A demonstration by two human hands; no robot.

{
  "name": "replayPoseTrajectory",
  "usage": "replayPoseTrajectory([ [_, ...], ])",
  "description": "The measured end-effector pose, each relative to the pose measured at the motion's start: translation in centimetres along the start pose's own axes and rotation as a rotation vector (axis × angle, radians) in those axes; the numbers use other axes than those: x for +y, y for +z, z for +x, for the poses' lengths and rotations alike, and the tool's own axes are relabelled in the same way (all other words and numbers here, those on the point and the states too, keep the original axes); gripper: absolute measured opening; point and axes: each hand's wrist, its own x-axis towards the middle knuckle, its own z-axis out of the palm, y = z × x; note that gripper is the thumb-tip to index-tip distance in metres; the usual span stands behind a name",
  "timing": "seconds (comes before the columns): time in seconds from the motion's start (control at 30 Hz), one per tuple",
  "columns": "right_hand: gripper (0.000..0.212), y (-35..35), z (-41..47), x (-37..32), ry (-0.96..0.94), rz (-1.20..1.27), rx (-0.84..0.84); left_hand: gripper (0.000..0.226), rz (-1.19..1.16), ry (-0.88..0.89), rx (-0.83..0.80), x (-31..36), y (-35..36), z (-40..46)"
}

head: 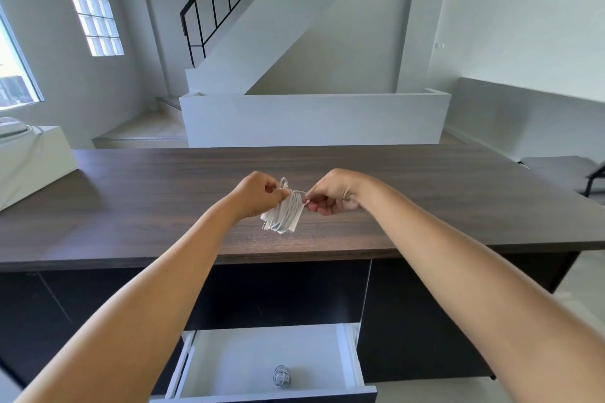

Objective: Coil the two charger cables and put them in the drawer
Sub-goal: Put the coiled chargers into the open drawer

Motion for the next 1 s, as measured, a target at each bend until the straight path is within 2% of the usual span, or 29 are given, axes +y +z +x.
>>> replayPoseTrajectory([
  [0.1, 0.011, 0.3, 0.3, 1.1, -0.083, 0.216, 0.077, 0.028, -0.113, -0.038, 0.072, -0.2, 0.4, 0.4],
  [0.2, 0.004, 0.6, 0.5, 1.9, -0.178, 0.256, 0.180, 0.021, -0.326, -0.133, 0.040, -0.1, 0.3, 0.4],
  [0.27, 0.008, 0.7, 0.5, 2.2, -0.192, 0.244, 0.204, 0.023, -0.414, -0.183, 0.007, -0.2, 0.3, 0.3],
  [0.43, 0.004, 1.0, 0.5, 2.2, -0.166, 0.294, 0.209, 0.023, -0.528, -0.213, 0.001, -0.3, 0.5, 0.3],
  [0.57, 0.011, 1.8, 0.5, 1.8, -0.108, 0.378, 0.265, 0.022, -0.627, -0.230, 0.035, -0.3, 1.0, 0.4],
  [0.77, 0.012, 2.9, 1.0, 1.3, 0.027, 0.456, 0.406, 0.025, -0.617, -0.217, 0.130, -0.5, 1.7, 0.6],
  [0.83, 0.014, 2.9, 0.9, 1.0, 0.058, 0.447, 0.392, 0.024, -0.610, -0.215, 0.155, -0.5, 1.9, 0.6],
  [1.0, 0.019, 2.4, 0.3, 0.3, 0.106, 0.444, 0.202, 0.024, -0.584, -0.210, 0.179, -0.1, 1.8, 0.3],
])
